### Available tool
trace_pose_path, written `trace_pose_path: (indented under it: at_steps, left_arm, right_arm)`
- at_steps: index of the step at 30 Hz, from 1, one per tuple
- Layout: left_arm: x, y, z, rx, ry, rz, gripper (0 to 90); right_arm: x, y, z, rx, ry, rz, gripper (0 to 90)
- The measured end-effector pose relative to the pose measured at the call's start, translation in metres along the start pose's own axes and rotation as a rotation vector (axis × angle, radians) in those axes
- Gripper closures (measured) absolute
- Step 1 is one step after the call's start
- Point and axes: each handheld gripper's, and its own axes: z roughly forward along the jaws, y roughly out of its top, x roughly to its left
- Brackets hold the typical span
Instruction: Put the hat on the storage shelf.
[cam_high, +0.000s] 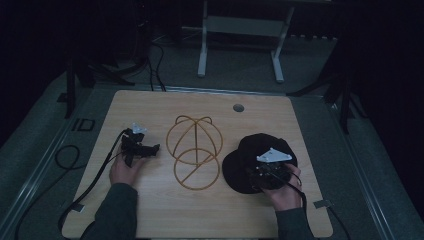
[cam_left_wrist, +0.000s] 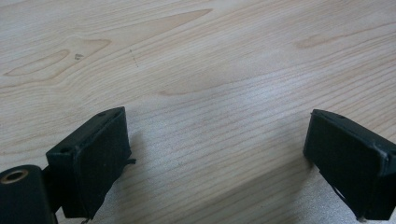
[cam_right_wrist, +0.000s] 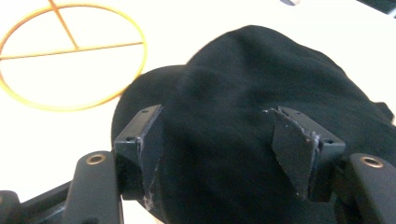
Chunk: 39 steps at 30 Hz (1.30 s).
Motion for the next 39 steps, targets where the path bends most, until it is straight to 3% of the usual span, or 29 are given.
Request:
trace_pose_path:
  at_steps: [10, 20, 25, 35, 39]
  left_arm:
    - [0.000, 0.000, 0.000, 0.000, 0.000, 0.000, 6.6]
    - [0.000, 0.000, 0.000, 0.000, 0.001, -0.001, 6.6]
    - [0.000, 0.000, 0.000, 0.000, 0.001, 0.000, 6.6]
    - [0.000, 0.000, 0.000, 0.000, 0.002, -0.002, 6.6]
    - [0.000, 0.000, 0.000, 0.000, 0.002, -0.001, 6.6]
  right_arm:
    - [0.010, 0.010, 0.027, 0.046, 0.036, 0.003, 38.8]
    - [0.012, 0.014, 0.059, 0.156, 0.047, 0.000, 43.4]
    - [0.010, 0.011, 0.066, 0.195, 0.069, 0.023, 44.1]
    - [-0.001, 0.011, 0.072, 0.229, 0.142, 0.113, 43.0]
    - [-0.005, 0.010, 0.074, 0.236, 0.193, 0.147, 52.1]
